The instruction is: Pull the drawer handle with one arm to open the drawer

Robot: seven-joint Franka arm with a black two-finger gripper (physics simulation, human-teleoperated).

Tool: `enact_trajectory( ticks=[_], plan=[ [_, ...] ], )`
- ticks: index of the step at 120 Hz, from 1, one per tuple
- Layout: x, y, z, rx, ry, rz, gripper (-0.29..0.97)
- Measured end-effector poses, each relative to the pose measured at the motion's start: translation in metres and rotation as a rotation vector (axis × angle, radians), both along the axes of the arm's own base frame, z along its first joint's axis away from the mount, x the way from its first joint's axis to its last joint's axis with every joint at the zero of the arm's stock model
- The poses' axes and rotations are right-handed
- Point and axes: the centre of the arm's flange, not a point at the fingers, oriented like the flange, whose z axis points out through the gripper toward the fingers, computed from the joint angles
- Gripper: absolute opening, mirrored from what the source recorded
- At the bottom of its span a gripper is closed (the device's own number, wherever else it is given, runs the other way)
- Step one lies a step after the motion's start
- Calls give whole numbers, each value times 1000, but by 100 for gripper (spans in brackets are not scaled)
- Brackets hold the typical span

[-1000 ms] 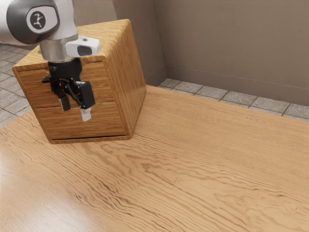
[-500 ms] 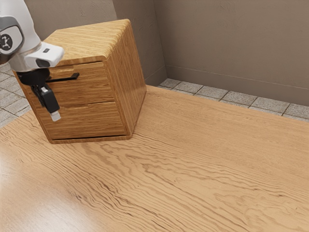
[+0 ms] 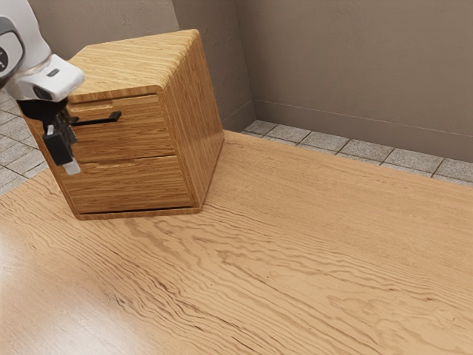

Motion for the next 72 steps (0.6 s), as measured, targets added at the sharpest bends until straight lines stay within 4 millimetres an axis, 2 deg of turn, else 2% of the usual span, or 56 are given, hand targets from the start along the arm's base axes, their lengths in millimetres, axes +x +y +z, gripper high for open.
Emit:
enact_trajectory(
  ticks=[27, 53, 72],
  plan=[
    [4, 10, 9, 106, -32, -33, 68],
    [-4, 37, 10, 113, -80, 4, 68],
    [2, 40, 7, 130, -84, -1, 68]
  ],
)
